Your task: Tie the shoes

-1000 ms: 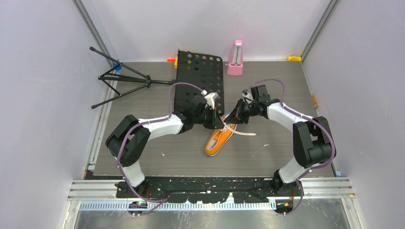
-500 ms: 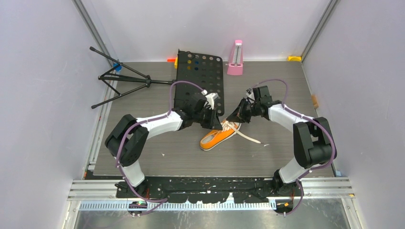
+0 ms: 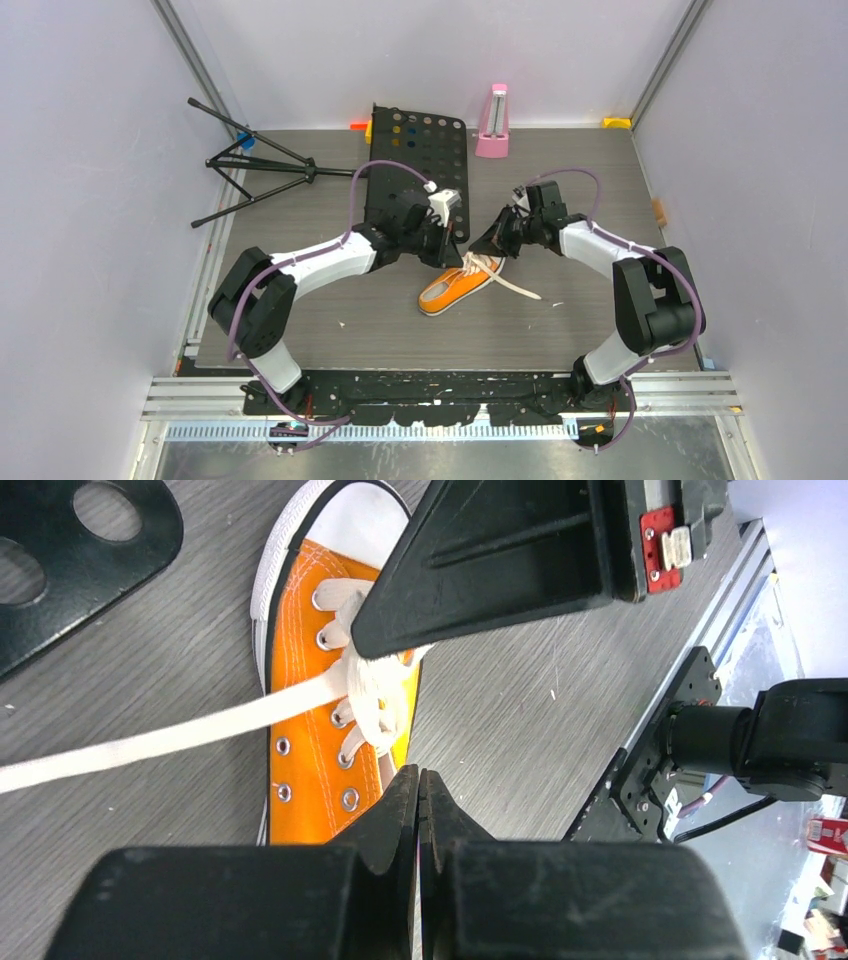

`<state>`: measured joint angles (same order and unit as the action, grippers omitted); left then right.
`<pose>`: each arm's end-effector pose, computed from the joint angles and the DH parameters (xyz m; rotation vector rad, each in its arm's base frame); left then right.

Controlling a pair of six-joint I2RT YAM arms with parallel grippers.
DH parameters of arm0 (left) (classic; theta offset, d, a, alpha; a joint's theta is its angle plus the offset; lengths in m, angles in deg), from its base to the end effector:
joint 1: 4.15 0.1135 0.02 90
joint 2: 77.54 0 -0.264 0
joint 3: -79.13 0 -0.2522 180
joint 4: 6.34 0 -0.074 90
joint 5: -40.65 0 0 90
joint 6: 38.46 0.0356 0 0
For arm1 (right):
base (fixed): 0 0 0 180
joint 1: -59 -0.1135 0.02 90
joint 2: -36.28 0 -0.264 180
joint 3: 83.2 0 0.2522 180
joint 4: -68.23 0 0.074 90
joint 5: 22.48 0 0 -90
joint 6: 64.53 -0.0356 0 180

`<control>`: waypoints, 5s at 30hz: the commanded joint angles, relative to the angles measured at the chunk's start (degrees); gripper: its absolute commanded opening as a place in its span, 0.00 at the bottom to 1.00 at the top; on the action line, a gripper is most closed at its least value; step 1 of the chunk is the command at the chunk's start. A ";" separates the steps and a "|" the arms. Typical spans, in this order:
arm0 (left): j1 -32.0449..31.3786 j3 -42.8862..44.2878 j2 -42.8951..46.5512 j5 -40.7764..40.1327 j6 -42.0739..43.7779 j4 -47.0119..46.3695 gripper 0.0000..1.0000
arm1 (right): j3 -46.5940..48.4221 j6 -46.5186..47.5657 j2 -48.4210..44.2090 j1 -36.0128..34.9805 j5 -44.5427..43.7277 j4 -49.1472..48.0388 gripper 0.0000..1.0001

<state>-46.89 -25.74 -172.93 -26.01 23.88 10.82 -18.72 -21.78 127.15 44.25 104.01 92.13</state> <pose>0.2593 -0.2588 0.2242 0.5555 2.3380 -1.0843 0.2997 0.1008 0.1864 0.4309 2.5858 1.2197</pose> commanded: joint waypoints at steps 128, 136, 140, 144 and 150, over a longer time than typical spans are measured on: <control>-1.12 11.75 -3.46 -2.48 18.88 12.58 0.02 | -7.46 -4.33 -8.03 -4.76 -8.15 -9.10 0.00; 0.35 9.61 -2.73 -0.44 14.68 6.66 0.00 | -7.56 -4.33 -7.74 -4.78 -8.03 -8.98 0.00; 0.47 10.00 -4.28 1.80 13.64 6.08 0.00 | -7.41 -4.31 -7.66 -4.77 -8.01 -8.90 0.00; 0.47 10.44 -6.16 2.33 12.95 5.78 0.00 | -7.25 -4.41 -7.63 -4.77 -7.88 -8.91 0.00; 0.47 11.00 -8.40 4.27 11.69 4.73 0.00 | -7.25 -4.48 -7.72 -4.79 -7.90 -9.03 0.00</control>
<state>-46.60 -15.91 -179.62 -24.31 36.73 18.49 -27.13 -25.73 119.54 39.82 95.29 85.39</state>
